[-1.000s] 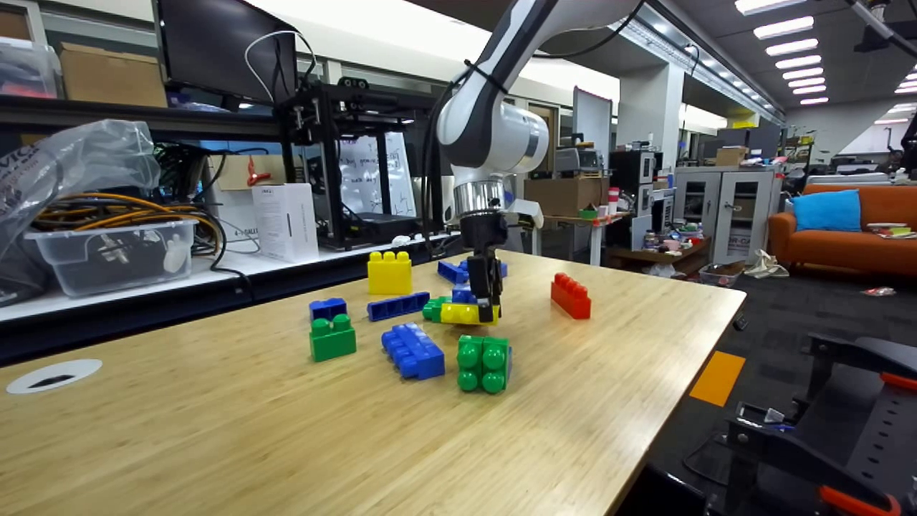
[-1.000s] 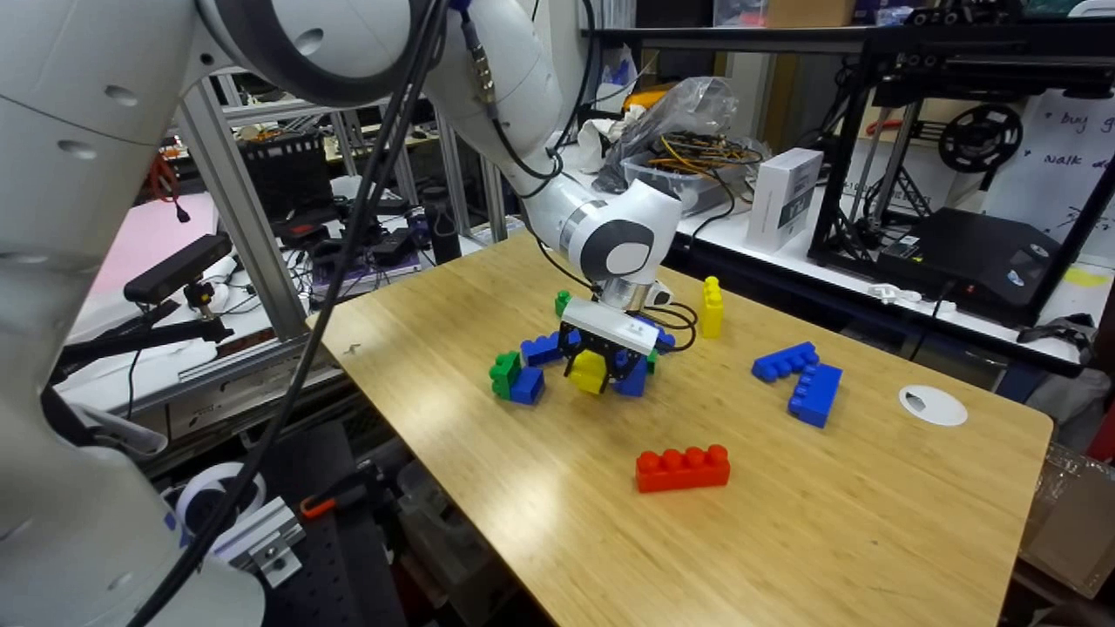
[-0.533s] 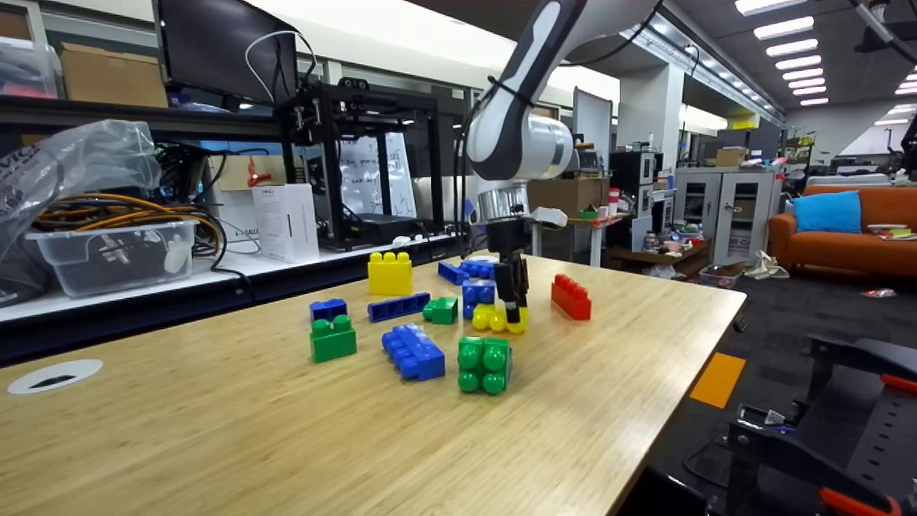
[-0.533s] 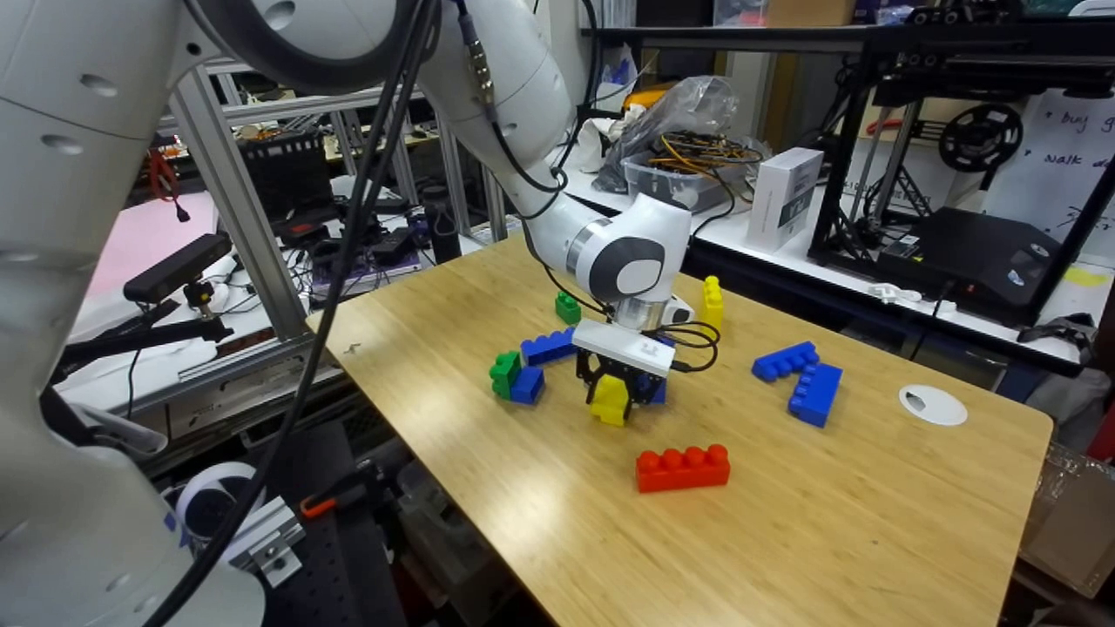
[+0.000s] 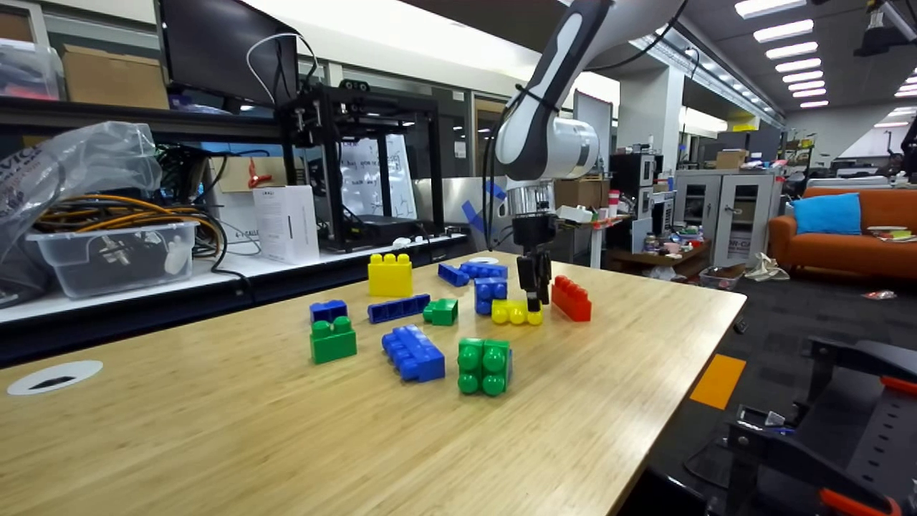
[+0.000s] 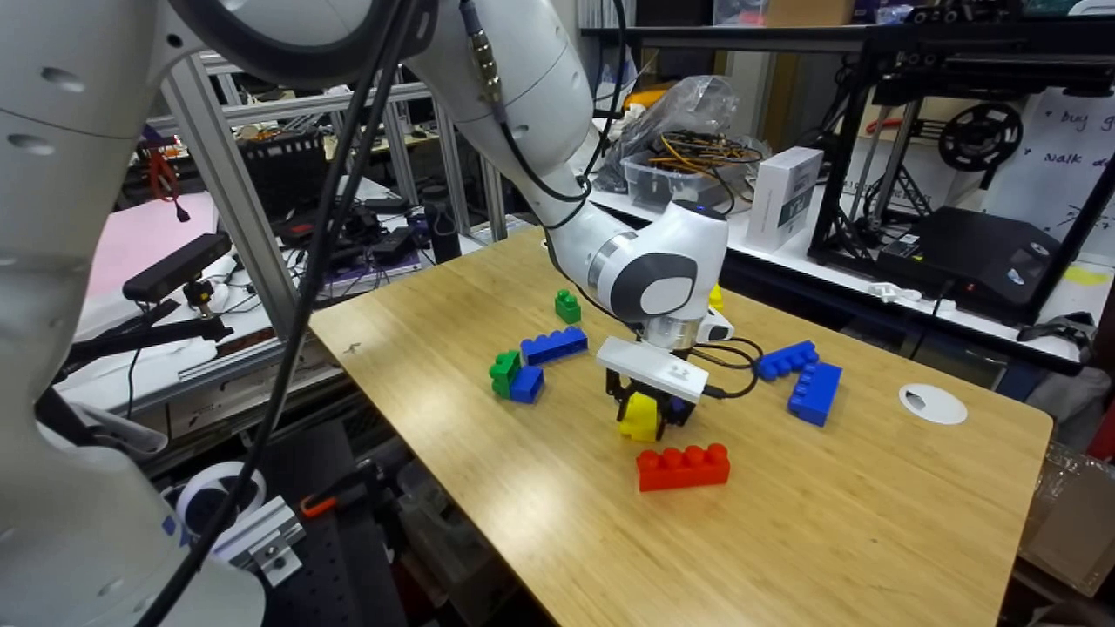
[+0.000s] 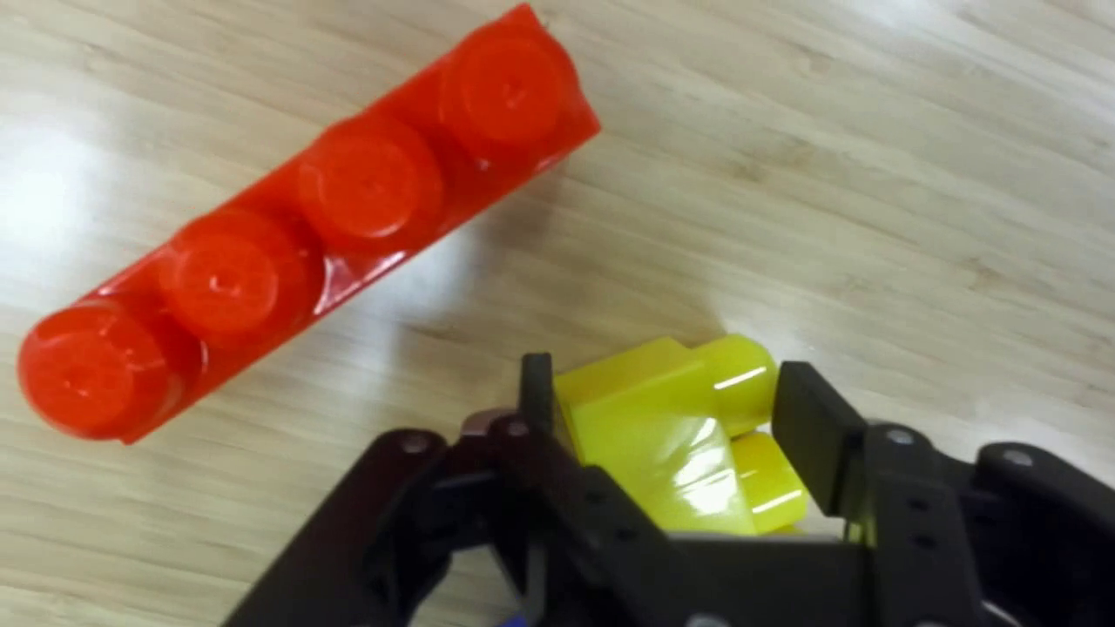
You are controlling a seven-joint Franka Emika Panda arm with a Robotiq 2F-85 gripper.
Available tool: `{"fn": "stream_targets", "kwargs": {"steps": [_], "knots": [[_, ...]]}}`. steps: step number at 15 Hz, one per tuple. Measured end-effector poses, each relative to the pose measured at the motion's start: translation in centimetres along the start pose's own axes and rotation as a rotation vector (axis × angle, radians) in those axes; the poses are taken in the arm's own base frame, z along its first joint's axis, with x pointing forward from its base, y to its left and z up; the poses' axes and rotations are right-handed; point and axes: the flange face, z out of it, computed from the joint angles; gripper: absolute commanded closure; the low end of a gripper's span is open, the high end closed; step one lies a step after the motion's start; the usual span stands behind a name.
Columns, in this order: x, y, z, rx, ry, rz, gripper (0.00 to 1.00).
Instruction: Remove the yellow building block from the blue, green and yellow structure
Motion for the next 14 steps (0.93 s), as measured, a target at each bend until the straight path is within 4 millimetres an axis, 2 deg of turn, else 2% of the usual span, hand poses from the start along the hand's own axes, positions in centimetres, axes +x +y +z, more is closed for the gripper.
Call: {"fn": "stream_targets", "kwargs": {"steps": [2,5,8,14], "knots": [[-0.3,0.1,0.0,0.002,0.0,0.002,0.01],[0.1,-1.1,-0.1,0.008,0.007,-0.025,0.0],[0.7,-4.0,-1.3,0.013,0.027,-0.091,0.0],[1.0,-10.4,-5.2,-0.004,0.055,-0.222,0.0]]}}
